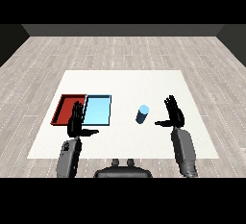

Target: Pick the blue can and put it in the blue box

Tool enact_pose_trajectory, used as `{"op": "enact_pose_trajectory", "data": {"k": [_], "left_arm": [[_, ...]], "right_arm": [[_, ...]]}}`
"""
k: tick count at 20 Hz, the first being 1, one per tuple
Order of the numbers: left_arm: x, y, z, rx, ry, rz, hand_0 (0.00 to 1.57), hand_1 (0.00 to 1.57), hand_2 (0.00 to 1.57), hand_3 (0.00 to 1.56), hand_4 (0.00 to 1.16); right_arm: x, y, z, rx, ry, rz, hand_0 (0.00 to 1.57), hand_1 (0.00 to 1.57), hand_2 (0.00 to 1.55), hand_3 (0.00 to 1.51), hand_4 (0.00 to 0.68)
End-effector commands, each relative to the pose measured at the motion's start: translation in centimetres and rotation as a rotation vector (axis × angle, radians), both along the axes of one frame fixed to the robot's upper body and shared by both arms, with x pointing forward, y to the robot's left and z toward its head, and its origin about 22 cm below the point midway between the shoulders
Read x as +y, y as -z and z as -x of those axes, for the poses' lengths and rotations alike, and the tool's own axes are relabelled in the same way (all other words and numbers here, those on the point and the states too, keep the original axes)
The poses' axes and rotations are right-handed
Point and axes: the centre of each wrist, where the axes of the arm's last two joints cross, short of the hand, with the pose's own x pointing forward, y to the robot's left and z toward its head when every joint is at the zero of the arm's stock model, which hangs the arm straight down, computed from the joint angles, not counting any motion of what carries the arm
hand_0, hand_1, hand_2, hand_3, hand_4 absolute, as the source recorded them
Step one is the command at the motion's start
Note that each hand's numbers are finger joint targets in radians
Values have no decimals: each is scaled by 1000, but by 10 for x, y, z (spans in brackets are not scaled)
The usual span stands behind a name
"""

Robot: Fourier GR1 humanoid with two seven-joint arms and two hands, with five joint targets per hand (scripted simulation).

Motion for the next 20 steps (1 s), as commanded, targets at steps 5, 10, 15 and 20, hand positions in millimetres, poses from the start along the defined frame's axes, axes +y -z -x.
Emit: {"op": "enact_pose_trajectory", "data": {"k": [5,10,15,20], "left_arm": [[8,-3,3,-6,-11,8,0,0,0,0,0],[-1,6,10,-5,1,16,0,0,0,0,0],[19,-9,-2,-22,-10,32,0,0,0,0,0],[5,-15,4,-25,-5,22,0,0,0,0,0]], "right_arm": [[18,9,-17,83,-15,-37,0,0,0,0,0],[22,10,-16,108,3,-69,0,0,0,0,0],[49,31,-20,141,22,-39,0,0,0,0,0],[22,47,-15,148,-4,-57,0,0,0,0,0]]}}
